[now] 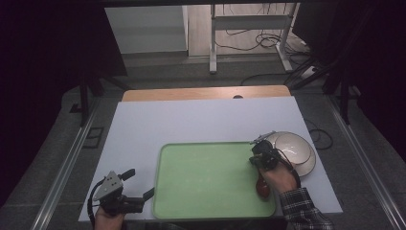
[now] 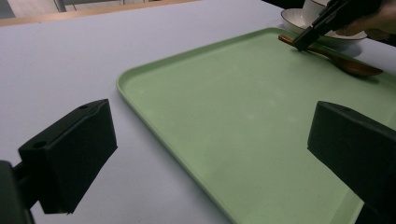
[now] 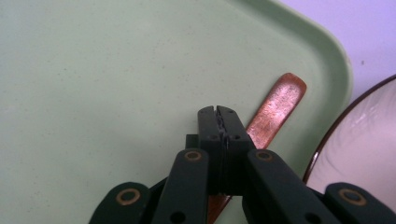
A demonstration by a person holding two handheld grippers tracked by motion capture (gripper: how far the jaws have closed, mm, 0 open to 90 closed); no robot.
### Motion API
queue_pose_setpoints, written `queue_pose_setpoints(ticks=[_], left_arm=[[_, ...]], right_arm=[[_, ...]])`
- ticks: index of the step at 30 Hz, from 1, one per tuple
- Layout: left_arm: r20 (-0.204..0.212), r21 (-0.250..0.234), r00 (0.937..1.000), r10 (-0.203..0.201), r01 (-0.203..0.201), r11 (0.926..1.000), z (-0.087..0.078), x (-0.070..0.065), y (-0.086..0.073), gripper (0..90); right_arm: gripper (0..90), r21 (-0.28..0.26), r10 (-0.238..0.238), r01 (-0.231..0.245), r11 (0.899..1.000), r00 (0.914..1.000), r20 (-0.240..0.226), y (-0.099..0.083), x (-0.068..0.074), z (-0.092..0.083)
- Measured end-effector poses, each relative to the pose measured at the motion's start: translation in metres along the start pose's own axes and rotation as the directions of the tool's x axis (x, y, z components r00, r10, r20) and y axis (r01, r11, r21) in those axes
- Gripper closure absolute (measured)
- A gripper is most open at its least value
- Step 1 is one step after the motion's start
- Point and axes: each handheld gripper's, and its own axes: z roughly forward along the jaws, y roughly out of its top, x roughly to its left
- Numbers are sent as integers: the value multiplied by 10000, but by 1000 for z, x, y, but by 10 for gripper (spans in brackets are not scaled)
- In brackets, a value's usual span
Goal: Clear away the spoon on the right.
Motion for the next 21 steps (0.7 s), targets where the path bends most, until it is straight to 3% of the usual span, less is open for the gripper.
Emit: queue_pose_setpoints(ticks=[21], left_arm=[[-2,24,10000,46,-46,10000,1,-1,0,10]], right_arm=[[724,-561,-285,275,9980,9994,-173,0,6,-8]])
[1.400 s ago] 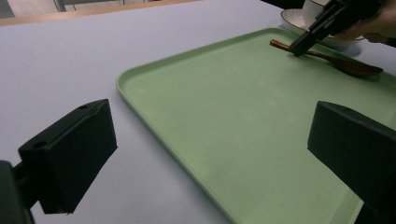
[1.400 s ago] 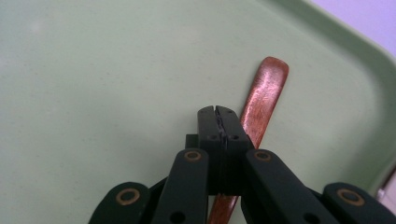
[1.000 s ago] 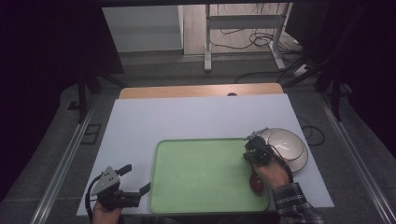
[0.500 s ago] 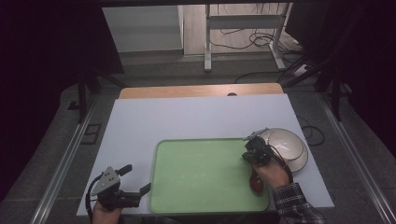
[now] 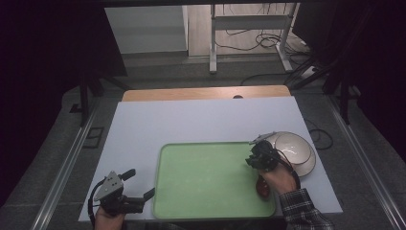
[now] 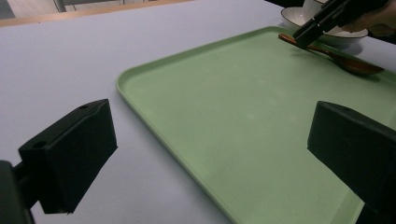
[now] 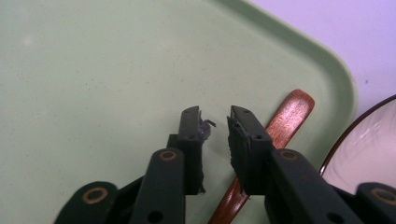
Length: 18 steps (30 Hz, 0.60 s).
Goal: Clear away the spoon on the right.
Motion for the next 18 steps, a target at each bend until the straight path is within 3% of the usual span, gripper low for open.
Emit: queue_pose_setpoints(ticks=[18], left_arm=[[-10,-16,10000,-7,7,10000,0,0,0,10]], right_arm=[[501,-720,-242,240,9971,9997,-21,1,5,-6]])
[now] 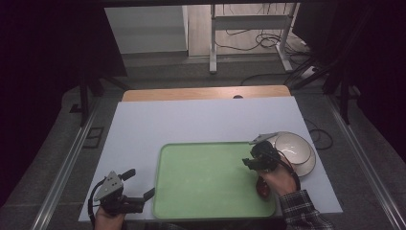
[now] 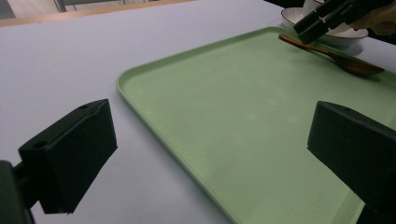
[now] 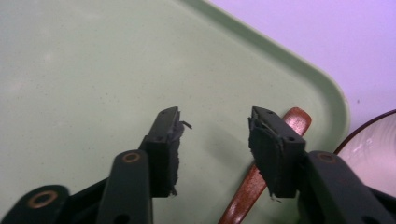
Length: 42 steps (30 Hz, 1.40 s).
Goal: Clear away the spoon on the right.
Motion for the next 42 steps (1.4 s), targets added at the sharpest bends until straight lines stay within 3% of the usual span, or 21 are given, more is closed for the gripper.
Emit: queue_pose_setpoints(ticks=[13,24,37,42], left_arm=[[-30,-28,10000,0,0,10000,0,0,0,10],[-46,-38,10000,15,-15,10000,-1,0,0,10],[-53,-33,10000,39,-39,10000,-1,0,0,10],[-53,-25,10000,54,-54,10000,-1,0,0,10]], right_arm=[[281,-605,133,-135,9981,9999,-48,-1,1,-9],[139,-973,-177,180,9951,9998,35,-2,4,-16],[30,-1738,-653,591,9830,9974,-304,-6,9,-30],[23,-1707,-726,668,9831,9970,-282,-8,10,-34]])
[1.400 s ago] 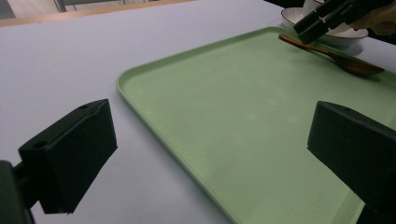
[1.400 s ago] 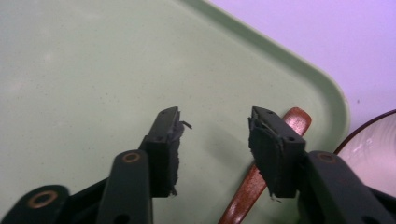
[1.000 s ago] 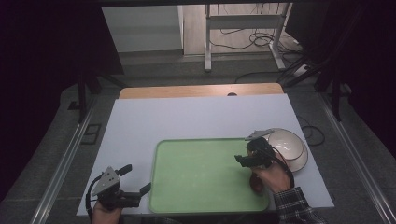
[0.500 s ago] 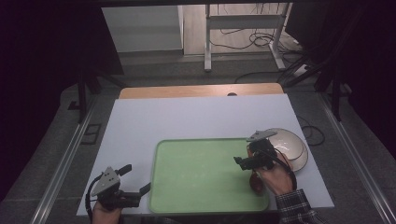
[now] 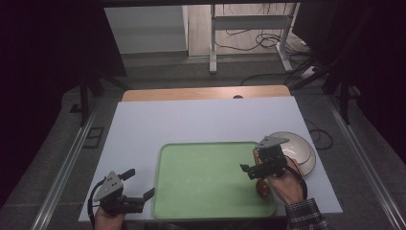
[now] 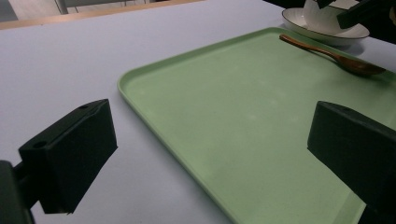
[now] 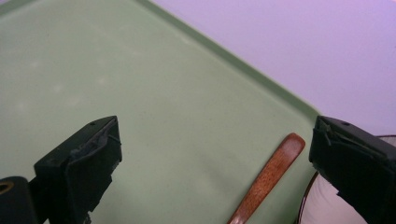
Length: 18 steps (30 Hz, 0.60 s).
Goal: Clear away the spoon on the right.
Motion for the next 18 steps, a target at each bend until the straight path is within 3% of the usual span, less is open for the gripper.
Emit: queue_pose_setpoints(ticks=[18], left_arm=[[1,17,10000,-1,1,10000,0,0,0,10]], right_arm=[[0,-420,-126,129,9990,9999,71,-8,3,-14]])
